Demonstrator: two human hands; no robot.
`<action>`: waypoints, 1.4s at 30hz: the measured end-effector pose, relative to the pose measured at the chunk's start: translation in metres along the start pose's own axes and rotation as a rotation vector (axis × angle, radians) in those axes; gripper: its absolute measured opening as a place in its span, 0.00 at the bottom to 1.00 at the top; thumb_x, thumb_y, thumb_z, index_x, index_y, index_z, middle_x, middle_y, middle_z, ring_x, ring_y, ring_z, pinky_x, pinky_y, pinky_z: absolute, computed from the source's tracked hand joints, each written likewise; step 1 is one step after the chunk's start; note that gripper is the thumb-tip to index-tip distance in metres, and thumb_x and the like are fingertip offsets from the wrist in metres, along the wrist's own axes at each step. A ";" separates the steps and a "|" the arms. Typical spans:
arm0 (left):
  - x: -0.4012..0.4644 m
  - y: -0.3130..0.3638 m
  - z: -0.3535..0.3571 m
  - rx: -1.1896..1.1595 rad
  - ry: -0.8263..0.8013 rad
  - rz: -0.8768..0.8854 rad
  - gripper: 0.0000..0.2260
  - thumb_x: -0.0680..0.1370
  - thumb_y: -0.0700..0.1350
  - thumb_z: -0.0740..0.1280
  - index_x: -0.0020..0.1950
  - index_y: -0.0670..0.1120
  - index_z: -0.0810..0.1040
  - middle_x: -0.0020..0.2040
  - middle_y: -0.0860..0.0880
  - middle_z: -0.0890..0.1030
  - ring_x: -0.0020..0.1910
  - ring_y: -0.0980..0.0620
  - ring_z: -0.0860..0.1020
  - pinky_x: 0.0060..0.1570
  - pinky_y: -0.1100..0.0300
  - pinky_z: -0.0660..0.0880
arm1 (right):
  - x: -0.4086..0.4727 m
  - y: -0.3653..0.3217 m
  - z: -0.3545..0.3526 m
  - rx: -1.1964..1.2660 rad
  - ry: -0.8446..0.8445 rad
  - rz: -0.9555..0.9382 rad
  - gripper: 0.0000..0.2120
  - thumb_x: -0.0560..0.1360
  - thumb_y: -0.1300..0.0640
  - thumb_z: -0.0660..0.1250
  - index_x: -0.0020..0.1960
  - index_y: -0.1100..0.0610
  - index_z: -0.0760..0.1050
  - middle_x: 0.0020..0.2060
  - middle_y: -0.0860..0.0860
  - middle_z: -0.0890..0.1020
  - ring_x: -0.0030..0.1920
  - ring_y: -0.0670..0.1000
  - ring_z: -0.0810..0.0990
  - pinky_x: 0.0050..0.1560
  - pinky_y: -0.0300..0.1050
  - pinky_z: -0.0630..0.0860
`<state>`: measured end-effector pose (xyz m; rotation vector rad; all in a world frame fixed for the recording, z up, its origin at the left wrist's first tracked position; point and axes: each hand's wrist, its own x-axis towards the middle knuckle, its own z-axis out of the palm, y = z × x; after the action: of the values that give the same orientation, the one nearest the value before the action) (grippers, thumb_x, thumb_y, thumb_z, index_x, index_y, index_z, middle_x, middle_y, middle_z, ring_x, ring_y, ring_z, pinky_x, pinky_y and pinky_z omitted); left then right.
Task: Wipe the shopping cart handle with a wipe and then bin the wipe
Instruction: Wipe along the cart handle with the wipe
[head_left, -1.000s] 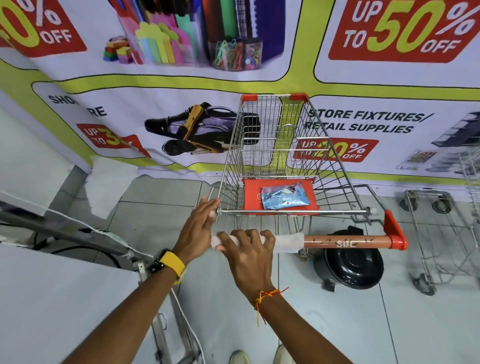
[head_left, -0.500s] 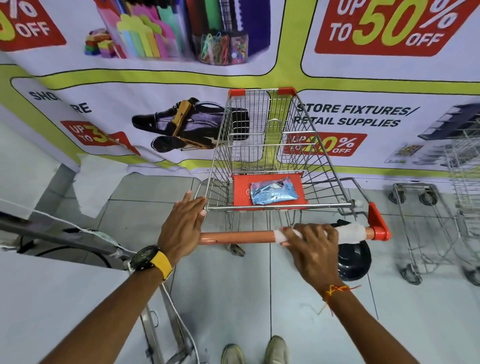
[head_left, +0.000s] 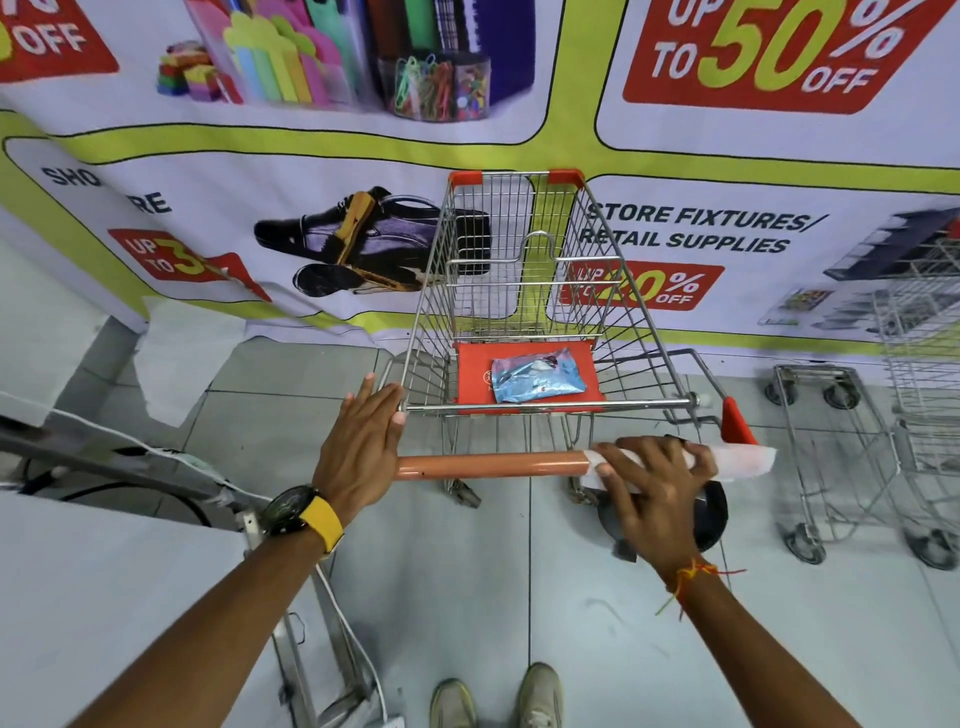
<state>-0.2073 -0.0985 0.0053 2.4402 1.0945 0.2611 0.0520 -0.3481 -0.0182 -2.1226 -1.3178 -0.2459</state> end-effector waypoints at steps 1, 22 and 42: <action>-0.001 0.001 0.000 -0.002 -0.006 -0.004 0.26 0.82 0.53 0.47 0.75 0.42 0.66 0.76 0.46 0.67 0.80 0.49 0.53 0.79 0.50 0.48 | 0.000 -0.012 0.007 -0.002 -0.010 -0.012 0.15 0.81 0.44 0.59 0.56 0.45 0.83 0.50 0.46 0.84 0.54 0.53 0.78 0.61 0.62 0.61; 0.000 -0.012 -0.003 -0.176 -0.086 0.008 0.39 0.77 0.69 0.38 0.77 0.47 0.62 0.79 0.49 0.62 0.79 0.55 0.49 0.76 0.56 0.41 | 0.001 -0.164 0.079 -0.048 -0.270 0.014 0.15 0.80 0.38 0.59 0.60 0.40 0.78 0.51 0.43 0.83 0.54 0.51 0.76 0.62 0.56 0.63; 0.004 -0.008 0.004 -0.138 -0.017 0.040 0.24 0.84 0.53 0.48 0.77 0.43 0.62 0.78 0.47 0.63 0.79 0.53 0.50 0.78 0.52 0.43 | 0.009 0.010 -0.022 -0.027 -0.167 0.152 0.19 0.74 0.40 0.63 0.55 0.48 0.85 0.50 0.49 0.85 0.54 0.58 0.76 0.60 0.61 0.60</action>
<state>-0.2089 -0.0924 -0.0019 2.3401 0.9873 0.3176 0.0682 -0.3581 -0.0005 -2.2945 -1.2421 -0.0238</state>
